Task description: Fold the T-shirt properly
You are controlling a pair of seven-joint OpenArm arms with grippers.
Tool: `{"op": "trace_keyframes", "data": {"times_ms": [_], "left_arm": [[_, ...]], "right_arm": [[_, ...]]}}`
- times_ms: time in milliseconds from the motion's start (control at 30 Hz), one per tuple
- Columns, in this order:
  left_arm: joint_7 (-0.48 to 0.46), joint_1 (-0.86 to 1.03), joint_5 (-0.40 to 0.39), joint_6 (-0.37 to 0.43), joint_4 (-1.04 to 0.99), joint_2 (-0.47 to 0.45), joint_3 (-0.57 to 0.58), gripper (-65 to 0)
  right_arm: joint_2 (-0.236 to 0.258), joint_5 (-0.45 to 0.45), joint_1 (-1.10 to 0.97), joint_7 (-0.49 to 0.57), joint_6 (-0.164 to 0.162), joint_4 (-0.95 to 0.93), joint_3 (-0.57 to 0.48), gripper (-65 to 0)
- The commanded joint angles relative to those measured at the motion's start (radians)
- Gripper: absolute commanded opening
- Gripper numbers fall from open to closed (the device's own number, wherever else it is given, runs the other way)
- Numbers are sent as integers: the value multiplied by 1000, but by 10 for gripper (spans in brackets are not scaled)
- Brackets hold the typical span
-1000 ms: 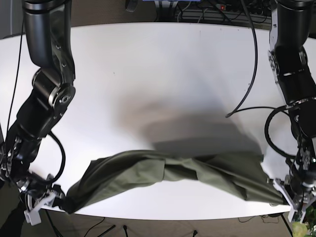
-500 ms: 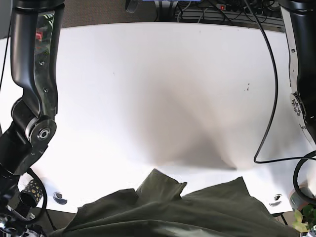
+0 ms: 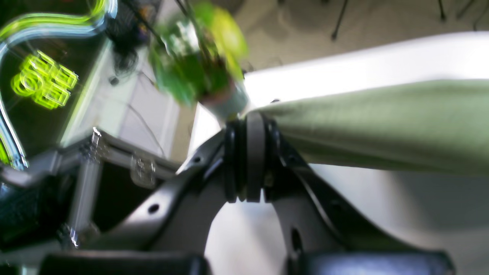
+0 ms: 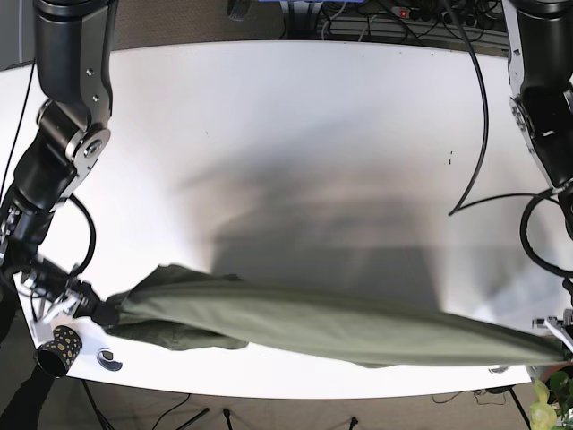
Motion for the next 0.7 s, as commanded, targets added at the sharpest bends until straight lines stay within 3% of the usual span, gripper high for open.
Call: {"op": "trace_keyframes", "data": {"times_ms": [0, 333, 667], "left_arm": [[-23, 45, 1, 8, 68, -18, -42, -626], [-28, 379, -2, 2, 164, -9, -158, -626], [-28, 530, 6, -113, 164, 19, -301, -626]], "right_arm": [[20, 80, -37, 18, 9, 56, 1, -650], [-23, 102, -389, 17, 9, 355, -3, -650], [-32, 106, -625, 18, 9, 435, -3, -650]]}}
